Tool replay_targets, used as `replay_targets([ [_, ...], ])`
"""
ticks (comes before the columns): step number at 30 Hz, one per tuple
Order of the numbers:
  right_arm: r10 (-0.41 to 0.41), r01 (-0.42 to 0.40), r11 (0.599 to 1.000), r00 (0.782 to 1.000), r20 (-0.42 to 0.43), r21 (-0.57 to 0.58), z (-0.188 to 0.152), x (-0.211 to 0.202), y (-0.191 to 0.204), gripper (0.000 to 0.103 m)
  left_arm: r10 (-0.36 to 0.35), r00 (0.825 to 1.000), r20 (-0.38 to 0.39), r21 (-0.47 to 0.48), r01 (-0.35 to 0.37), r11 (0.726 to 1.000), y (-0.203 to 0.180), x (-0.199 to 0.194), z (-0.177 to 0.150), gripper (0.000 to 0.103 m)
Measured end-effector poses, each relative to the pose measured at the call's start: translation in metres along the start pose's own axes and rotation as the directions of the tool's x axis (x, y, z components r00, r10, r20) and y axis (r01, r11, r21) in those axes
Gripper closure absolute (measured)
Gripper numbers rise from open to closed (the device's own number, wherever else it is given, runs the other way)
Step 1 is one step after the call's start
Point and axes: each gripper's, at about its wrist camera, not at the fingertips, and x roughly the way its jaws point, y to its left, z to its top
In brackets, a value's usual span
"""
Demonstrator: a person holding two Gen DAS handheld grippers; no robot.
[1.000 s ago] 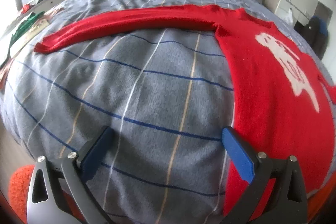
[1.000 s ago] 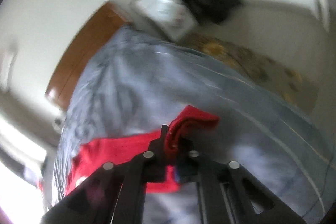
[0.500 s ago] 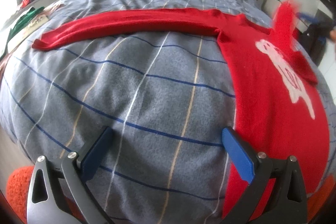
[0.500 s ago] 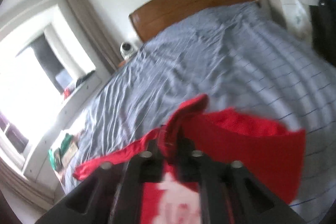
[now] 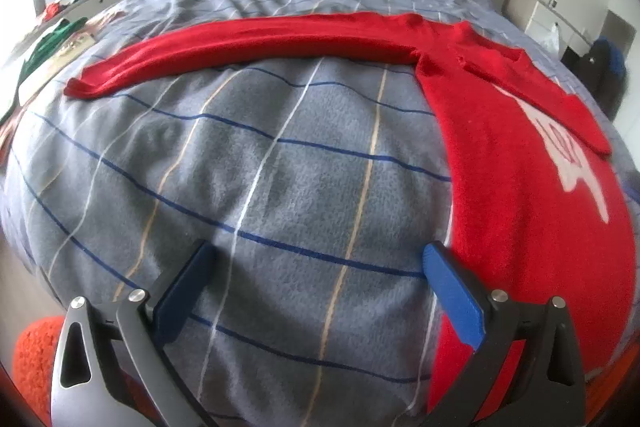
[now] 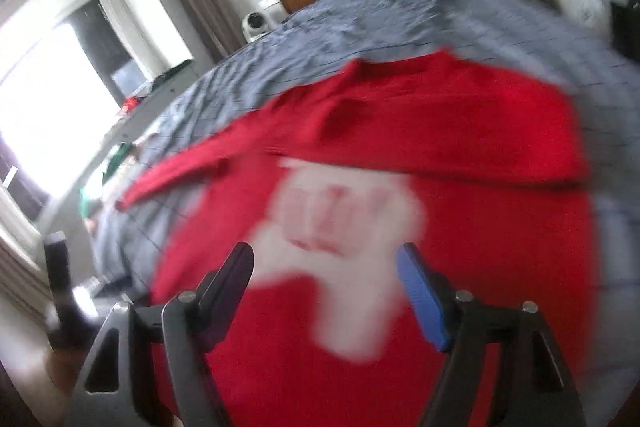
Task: Fold small clothes
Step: 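Open the right gripper and move it back over the sweater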
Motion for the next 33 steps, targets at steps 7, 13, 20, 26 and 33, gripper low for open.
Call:
replay_targets([
  [7,-0.251,0.238,0.956,0.966,0.058,0.171,-0.016,-0.061,-0.117,0.029,0.014,1.0,0.009,0.004,-0.014,1.0,-0.001,0.001,-0.001,0.0],
  [13,-0.35,0.313,0.897,0.934,0.068,0.313,-0.038,-0.086,-0.171,0.029,0.013,1.0,0.013,0.011,-0.013,1.0,-0.002,-0.001,-0.003,0.0],
  [20,-0.387,0.342,0.885,0.918,0.088,0.317,-0.062,-0.087,-0.182,0.028,0.013,1.0,0.012,0.011,-0.014,1.0,-0.002,-0.001,-0.003,0.0],
  [26,-0.399,0.351,0.885,0.91,0.11,0.305,-0.067,-0.084,-0.181,0.025,0.015,1.0,0.013,0.012,-0.015,1.0,-0.001,-0.001,-0.003,0.0],
  [33,-0.402,0.353,0.888,0.907,0.123,0.295,-0.071,-0.085,-0.18,0.025,0.017,1.0,0.013,0.011,-0.017,1.0,-0.002,-0.002,-0.004,0.0],
])
